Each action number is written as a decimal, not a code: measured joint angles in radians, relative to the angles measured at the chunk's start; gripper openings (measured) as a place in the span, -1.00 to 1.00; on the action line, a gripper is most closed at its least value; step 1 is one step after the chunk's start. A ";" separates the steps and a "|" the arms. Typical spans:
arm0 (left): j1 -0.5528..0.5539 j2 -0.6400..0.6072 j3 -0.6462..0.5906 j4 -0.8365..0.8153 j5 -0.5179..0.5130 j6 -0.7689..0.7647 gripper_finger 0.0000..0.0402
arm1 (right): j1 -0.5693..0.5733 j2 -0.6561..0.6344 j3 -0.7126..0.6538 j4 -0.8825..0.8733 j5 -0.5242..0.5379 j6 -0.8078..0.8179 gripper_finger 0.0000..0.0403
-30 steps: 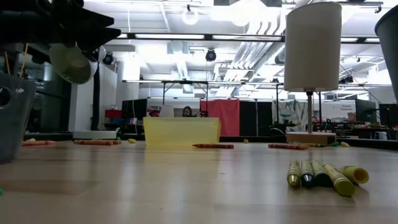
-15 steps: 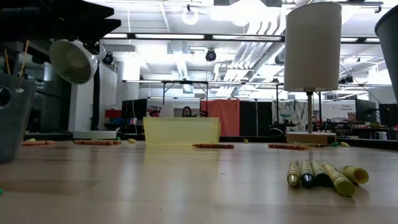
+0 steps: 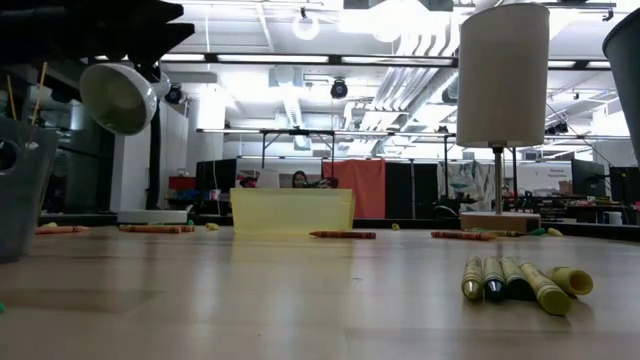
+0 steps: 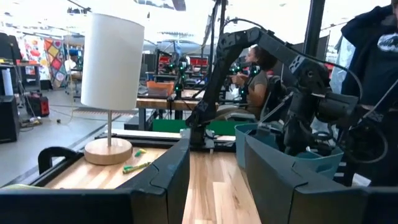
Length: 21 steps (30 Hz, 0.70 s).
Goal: Sort crayons
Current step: Put the yellow green crayon into the green bin, then put the orange crayon into the pine green bin
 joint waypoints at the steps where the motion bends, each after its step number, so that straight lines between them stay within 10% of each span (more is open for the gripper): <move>1: 0.000 0.000 0.000 0.003 0.000 0.000 -0.30 | 0.000 0.000 0.000 -0.001 0.001 0.006 -0.79; 21: 0.001 0.000 0.000 0.001 -0.003 0.025 -0.30 | 0.001 -0.223 0.041 -0.188 0.032 0.171 0.03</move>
